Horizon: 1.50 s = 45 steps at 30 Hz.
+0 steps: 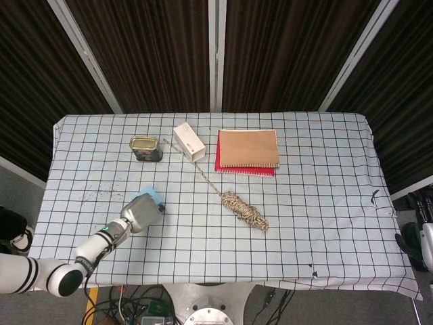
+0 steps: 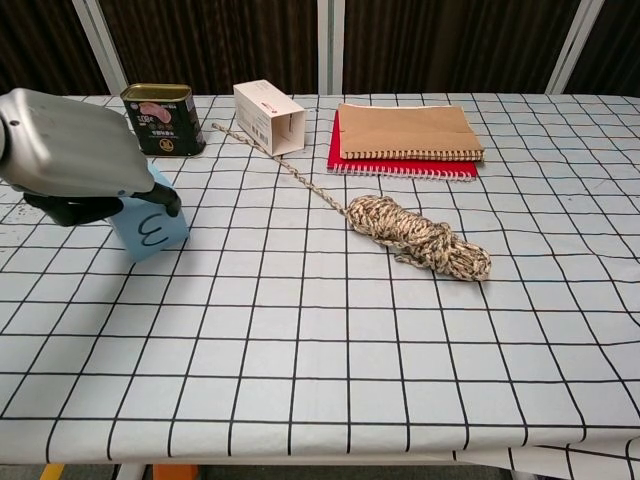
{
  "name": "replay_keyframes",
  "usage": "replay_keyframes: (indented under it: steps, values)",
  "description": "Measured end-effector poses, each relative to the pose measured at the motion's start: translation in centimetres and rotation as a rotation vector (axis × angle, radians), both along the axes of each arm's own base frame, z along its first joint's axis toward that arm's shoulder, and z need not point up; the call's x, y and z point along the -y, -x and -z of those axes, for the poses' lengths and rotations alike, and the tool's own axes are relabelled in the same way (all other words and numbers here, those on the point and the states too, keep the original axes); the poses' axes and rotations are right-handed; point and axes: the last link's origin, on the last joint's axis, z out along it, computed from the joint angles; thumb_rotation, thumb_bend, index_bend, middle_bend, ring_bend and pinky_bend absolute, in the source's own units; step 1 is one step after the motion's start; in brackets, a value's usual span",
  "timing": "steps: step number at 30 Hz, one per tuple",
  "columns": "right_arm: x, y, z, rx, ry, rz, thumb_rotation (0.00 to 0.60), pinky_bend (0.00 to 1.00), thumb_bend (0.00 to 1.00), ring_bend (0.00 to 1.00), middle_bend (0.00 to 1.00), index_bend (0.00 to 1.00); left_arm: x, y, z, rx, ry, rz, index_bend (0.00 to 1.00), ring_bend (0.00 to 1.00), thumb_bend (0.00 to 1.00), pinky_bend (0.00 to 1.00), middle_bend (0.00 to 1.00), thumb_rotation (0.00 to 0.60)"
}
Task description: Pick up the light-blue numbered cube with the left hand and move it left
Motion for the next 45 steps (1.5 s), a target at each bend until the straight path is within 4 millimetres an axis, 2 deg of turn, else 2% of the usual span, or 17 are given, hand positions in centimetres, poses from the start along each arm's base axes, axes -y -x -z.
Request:
replay_keyframes:
  steps: [9,24,37,45]
  values:
    - [0.2,-0.1,0.3,-0.003,-0.006,0.003,0.600,0.00,0.21,0.00,0.00,0.00,-1.1,0.1,-0.4,0.001,-0.018,-0.024,0.17,0.94,0.71,0.94,0.88,0.600]
    - [0.4,-0.1,0.6,-0.003,-0.007,0.012,0.600,0.00,0.21,0.00,0.00,0.00,-5.5,0.7,-1.4,-0.008,-0.095,-0.129,0.19,0.95,0.72,0.94,0.88,0.600]
    - [0.7,-0.1,0.7,-0.008,-0.009,0.020,0.600,0.00,0.21,0.00,0.00,0.00,-8.7,2.9,-2.4,-0.025,-0.161,-0.280,0.22,0.95,0.73,0.94,0.89,0.600]
    - [0.9,-0.2,0.8,-0.013,-0.009,0.020,0.600,0.00,0.21,0.00,0.00,0.00,-9.4,4.5,-3.3,-0.044,-0.194,-0.352,0.25,0.95,0.74,0.94,0.89,0.600]
